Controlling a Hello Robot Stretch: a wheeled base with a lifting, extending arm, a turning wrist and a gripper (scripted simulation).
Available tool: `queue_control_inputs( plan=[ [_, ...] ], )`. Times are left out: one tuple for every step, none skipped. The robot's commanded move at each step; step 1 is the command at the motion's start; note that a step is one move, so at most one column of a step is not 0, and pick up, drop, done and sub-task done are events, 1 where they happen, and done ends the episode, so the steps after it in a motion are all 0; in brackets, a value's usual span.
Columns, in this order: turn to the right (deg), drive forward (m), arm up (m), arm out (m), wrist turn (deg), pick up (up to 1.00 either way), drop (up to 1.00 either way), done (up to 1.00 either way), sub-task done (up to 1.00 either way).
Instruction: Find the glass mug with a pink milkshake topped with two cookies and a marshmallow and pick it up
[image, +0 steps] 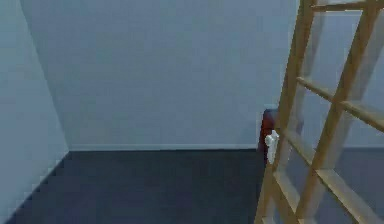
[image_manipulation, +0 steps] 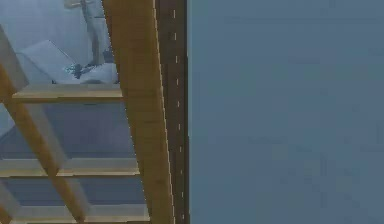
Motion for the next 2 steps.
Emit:
queue_control_inputs(
  plan=[
    [0.0,1.00,0.00,0.00,0.0,0.00,0.00,0.00,0.00],
    [36.0,0.00,0.00,0.00,0.0,0.00,0.00,0.00,0.00]
  ],
)
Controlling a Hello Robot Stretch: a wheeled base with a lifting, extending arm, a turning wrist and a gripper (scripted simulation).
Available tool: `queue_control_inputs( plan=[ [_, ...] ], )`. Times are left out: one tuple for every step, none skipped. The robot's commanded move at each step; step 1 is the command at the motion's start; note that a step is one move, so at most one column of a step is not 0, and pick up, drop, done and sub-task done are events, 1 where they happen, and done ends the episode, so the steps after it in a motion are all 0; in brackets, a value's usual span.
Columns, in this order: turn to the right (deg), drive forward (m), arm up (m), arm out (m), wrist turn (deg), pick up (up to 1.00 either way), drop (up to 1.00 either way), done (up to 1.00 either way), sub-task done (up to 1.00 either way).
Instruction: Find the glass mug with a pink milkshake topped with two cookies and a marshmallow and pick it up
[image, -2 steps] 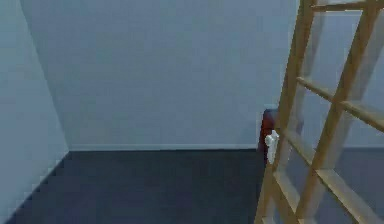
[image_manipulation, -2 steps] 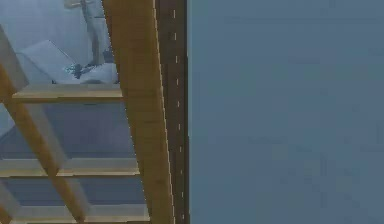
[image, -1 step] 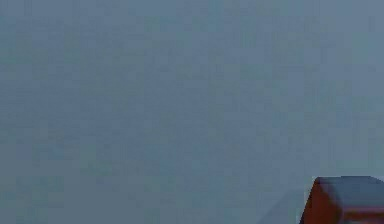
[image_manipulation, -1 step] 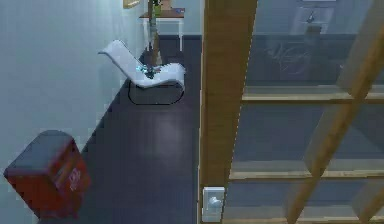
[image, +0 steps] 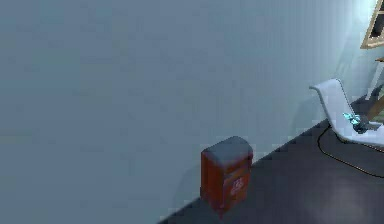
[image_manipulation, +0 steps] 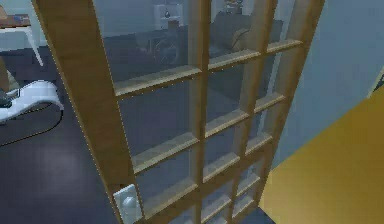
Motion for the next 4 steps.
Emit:
queue_control_inputs(
  plan=[
    [0.0,0.30,0.00,0.00,0.0,0.00,0.00,0.00,0.00],
    [45.0,0.00,0.00,0.00,0.0,0.00,0.00,0.00,0.00],
    [9.0,0.00,0.00,0.00,0.0,0.00,0.00,0.00,0.00],
    [0.0,0.50,0.00,0.00,0.0,0.00,0.00,0.00,0.00]
  ],
)
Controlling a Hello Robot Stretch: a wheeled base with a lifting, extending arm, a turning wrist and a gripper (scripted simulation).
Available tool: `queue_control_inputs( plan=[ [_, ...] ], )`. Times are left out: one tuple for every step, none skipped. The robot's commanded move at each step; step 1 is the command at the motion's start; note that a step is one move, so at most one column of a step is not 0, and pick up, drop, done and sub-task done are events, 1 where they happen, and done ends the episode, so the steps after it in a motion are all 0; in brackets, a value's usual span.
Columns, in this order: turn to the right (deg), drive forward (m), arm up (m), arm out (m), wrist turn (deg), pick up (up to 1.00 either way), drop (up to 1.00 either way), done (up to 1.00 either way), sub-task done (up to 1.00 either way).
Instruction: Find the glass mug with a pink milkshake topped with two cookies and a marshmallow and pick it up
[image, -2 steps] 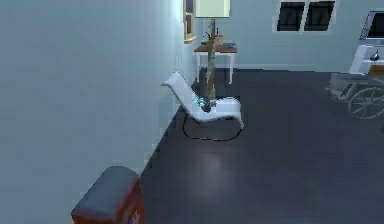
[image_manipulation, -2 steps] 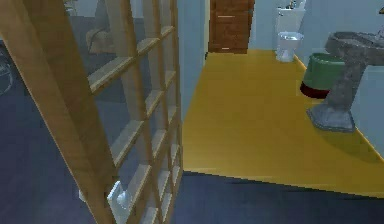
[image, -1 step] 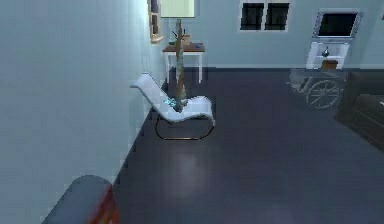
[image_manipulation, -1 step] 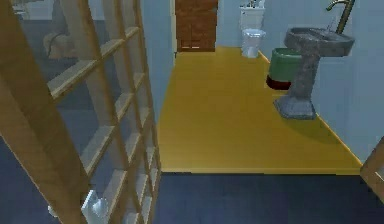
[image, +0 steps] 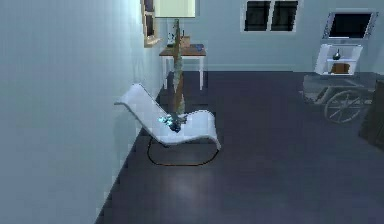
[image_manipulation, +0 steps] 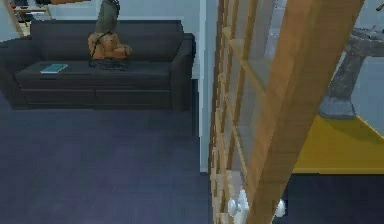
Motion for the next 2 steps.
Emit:
queue_control_inputs(
  plan=[
    [30.0,0.00,0.00,0.00,0.0,0.00,0.00,0.00,0.00],
    [0.0,1.00,0.00,0.00,0.0,0.00,0.00,0.00,0.00]
  ],
)
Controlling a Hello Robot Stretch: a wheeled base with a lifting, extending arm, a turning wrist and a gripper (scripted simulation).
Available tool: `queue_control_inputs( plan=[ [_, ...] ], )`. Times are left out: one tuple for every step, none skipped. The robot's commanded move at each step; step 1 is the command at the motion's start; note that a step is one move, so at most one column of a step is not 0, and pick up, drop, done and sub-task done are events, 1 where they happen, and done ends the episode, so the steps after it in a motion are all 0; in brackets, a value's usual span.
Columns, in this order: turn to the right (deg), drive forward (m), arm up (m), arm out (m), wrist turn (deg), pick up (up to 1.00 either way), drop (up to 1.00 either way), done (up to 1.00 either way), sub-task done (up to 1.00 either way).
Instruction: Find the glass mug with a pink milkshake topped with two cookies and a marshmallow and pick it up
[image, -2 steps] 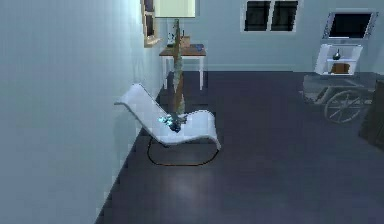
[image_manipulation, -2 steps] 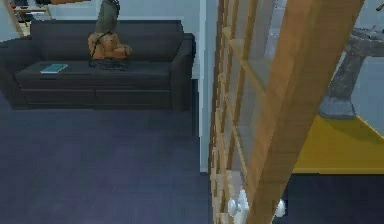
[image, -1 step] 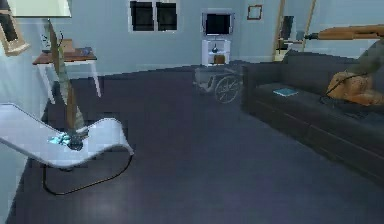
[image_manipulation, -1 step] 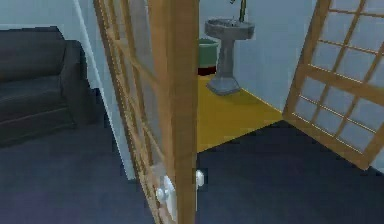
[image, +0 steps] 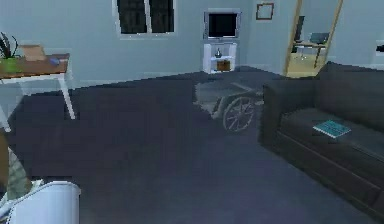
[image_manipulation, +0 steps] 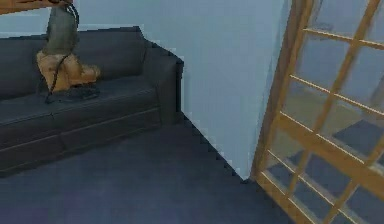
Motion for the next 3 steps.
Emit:
queue_control_inputs(
  plan=[
    [3.0,0.00,0.00,0.00,0.0,0.00,0.00,0.00,0.00],
    [0.0,0.90,0.00,0.00,0.0,0.00,0.00,0.00,0.00],
    [-21.0,0.00,0.00,0.00,0.0,0.00,0.00,0.00,0.00]
  ],
)
